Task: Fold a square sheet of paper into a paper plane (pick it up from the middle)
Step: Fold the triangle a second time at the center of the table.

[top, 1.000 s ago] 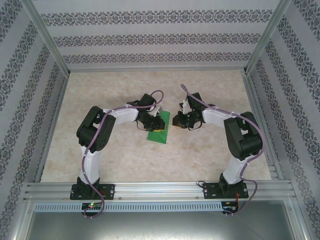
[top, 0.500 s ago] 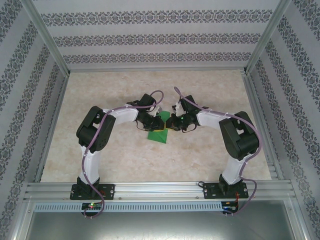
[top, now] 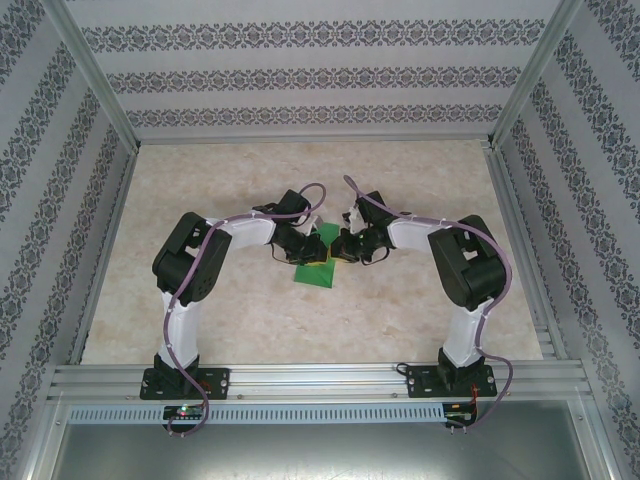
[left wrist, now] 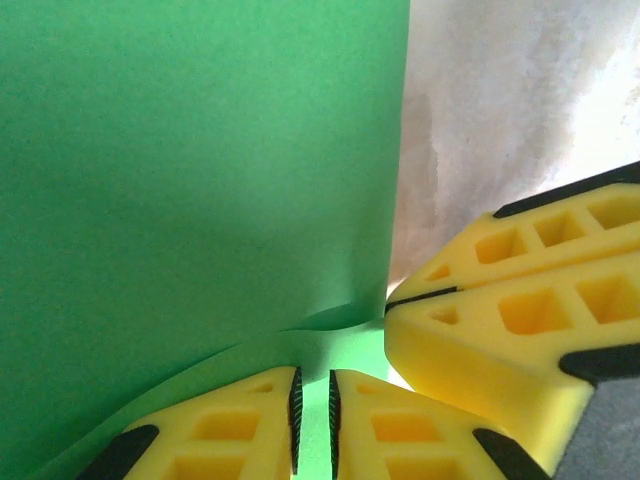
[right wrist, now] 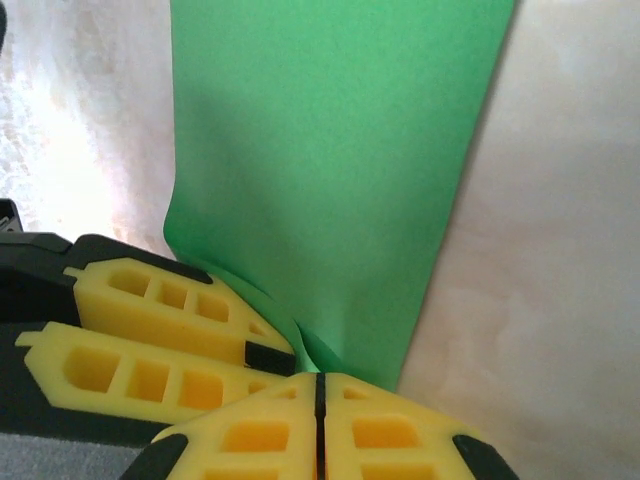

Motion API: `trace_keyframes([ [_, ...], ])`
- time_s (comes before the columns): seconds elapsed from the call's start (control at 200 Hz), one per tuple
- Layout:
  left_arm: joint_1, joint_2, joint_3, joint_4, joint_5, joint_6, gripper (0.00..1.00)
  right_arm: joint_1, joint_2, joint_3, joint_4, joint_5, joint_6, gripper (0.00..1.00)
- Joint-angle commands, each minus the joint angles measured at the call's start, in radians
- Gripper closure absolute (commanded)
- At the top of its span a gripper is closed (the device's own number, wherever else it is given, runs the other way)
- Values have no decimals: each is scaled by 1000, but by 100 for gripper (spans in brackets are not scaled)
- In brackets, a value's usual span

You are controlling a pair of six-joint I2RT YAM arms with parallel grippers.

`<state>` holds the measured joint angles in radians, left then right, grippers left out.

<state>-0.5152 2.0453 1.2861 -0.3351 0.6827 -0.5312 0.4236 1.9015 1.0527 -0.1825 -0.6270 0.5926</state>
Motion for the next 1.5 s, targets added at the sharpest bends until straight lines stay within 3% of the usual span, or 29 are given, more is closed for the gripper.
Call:
trace_keyframes([
  [0.0, 12, -50, -11, 25, 30, -10, 81, 9, 34, 27, -43, 37, -41, 91],
  [0.36, 27, -76, -21, 30, 40, -21, 80, 11, 61, 34, -72, 71, -75, 91],
  [0.694, 39, -83, 27, -137, -96, 112, 80, 18, 59, 51, -91, 79, -87, 91],
  [1.494, 67, 19, 79, -179, -110, 169, 80, 27, 45, 94, -123, 84, -100, 86],
])
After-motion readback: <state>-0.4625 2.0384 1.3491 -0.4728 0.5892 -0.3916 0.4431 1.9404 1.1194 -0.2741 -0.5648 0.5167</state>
